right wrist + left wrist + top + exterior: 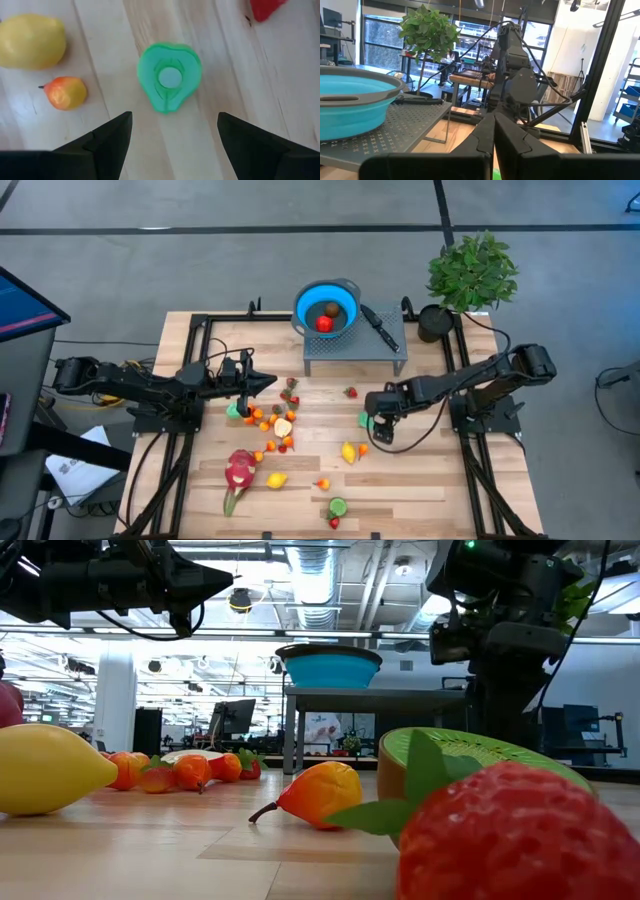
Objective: Pick & Place Fruit
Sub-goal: Put the right green pear into the strainer bowl
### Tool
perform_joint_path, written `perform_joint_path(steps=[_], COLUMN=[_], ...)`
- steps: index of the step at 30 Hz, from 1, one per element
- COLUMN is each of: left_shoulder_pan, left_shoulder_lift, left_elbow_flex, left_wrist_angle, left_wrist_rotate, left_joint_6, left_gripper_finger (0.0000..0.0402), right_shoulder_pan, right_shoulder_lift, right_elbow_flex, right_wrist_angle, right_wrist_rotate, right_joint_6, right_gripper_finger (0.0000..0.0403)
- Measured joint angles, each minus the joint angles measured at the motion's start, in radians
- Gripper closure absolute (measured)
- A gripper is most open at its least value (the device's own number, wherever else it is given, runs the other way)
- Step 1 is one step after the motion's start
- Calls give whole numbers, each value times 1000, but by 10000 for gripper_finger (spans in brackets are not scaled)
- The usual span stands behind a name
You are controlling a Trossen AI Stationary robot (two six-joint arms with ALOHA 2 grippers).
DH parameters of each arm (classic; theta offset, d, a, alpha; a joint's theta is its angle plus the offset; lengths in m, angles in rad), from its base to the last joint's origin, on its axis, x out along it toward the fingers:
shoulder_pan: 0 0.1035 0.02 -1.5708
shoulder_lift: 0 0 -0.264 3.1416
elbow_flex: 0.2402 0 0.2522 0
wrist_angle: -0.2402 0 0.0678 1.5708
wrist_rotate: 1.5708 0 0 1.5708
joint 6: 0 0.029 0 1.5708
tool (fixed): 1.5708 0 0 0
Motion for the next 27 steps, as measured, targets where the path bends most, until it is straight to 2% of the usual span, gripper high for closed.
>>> perform_joint_path(steps=[5, 18, 27], left_shoulder_pan=[0, 0, 0], left_shoulder_lift=[0, 0, 0], left_elbow_flex=[0, -23, -39], left_wrist_angle=[0, -2, 0], left_wrist_rotate=[3, 2, -2], left_joint_6=[0, 0, 0], left_gripper_finger=[401, 401, 401], right_shoulder_pan=[13, 12, -2], right_shoulder_lift=[18, 174, 184], right_elbow_flex=[0, 2, 6], right_wrist_angle=[25, 137, 199], right_wrist_rotate=[11, 48, 45], right_joint_6=[-20, -26, -61], right_gripper_finger=[117, 117, 117])
